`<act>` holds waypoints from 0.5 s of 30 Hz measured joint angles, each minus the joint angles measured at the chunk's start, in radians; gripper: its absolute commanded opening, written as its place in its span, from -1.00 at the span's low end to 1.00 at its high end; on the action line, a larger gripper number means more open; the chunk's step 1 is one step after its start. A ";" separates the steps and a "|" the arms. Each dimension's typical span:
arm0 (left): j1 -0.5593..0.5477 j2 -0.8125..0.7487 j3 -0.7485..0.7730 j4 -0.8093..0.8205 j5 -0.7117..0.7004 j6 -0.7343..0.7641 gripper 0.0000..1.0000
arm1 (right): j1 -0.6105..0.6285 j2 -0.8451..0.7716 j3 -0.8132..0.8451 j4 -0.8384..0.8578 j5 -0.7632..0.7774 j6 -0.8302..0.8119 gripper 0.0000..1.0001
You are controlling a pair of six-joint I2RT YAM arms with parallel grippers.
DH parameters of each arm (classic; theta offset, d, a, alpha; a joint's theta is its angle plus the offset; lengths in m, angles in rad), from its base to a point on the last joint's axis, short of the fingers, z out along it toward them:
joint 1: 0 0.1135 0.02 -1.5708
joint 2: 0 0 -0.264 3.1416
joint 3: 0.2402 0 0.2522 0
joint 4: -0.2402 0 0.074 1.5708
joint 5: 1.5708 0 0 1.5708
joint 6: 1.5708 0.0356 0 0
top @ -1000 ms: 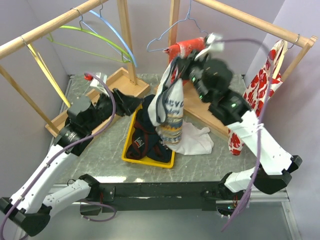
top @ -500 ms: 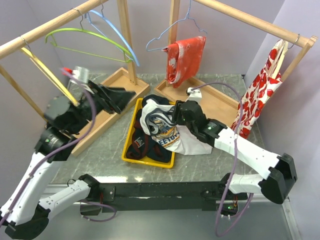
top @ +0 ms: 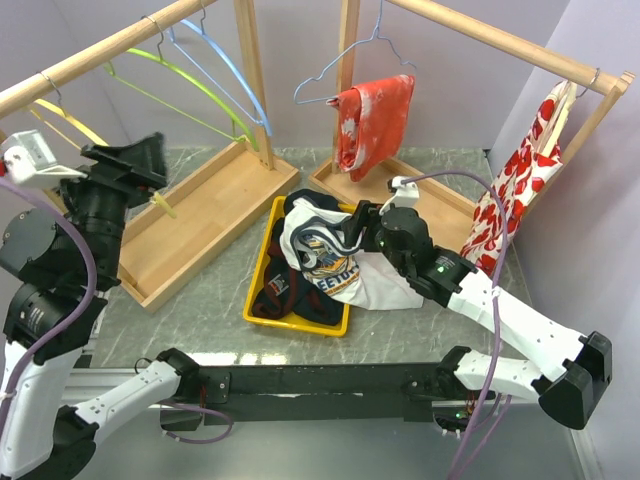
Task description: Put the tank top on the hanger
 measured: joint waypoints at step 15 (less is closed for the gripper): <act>0.001 0.071 0.010 -0.102 -0.623 0.189 0.60 | 0.000 0.015 -0.018 0.008 -0.075 0.005 0.46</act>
